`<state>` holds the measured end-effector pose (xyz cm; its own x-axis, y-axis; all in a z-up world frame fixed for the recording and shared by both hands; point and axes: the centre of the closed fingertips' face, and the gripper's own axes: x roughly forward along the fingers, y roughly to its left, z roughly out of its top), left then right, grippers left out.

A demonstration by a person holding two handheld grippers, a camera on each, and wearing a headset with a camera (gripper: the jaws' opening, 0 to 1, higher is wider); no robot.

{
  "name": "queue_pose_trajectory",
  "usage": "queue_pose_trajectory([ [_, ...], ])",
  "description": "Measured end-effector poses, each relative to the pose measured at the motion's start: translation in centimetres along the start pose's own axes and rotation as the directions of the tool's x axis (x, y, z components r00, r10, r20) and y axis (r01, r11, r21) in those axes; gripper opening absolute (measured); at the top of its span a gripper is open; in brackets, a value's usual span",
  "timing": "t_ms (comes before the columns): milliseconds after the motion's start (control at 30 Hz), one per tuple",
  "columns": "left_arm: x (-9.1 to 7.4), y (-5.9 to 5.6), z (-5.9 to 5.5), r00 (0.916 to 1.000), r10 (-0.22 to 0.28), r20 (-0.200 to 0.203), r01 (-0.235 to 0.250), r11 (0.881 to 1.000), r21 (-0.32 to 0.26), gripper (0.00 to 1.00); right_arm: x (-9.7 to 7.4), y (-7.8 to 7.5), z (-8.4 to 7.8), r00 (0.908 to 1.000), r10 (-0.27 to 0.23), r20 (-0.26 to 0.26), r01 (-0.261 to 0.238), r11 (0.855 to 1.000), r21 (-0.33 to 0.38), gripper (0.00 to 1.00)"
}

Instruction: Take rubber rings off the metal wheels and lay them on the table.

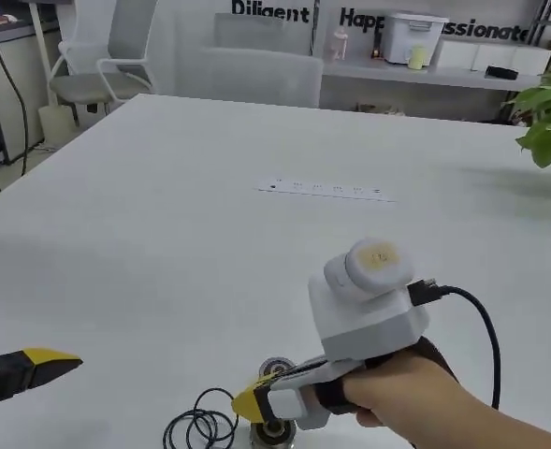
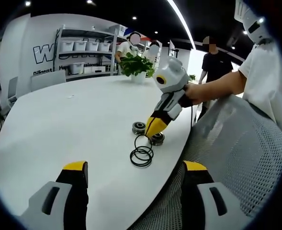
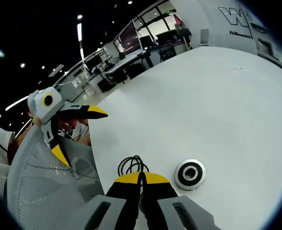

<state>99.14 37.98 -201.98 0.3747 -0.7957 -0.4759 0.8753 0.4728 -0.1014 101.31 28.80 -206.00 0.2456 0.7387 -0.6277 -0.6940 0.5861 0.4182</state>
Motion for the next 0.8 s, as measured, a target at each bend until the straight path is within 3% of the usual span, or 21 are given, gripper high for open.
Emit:
queue_pose_trajectory([
  [533, 0.1, 0.0, -0.1, 1.0, -0.004, 0.003, 0.004, 1.0, -0.018, 0.77, 0.7, -1.0, -0.3, 0.9985, -0.053, -0.015, 0.052, 0.996, -0.067, 0.0],
  [800, 0.1, 0.0, 0.0, 1.0, -0.004, 0.008, 0.004, 1.0, -0.019, 0.77, -0.4, -1.7, 0.9, 0.9972, -0.07, 0.029, 0.071, 0.996, -0.051, 0.02],
])
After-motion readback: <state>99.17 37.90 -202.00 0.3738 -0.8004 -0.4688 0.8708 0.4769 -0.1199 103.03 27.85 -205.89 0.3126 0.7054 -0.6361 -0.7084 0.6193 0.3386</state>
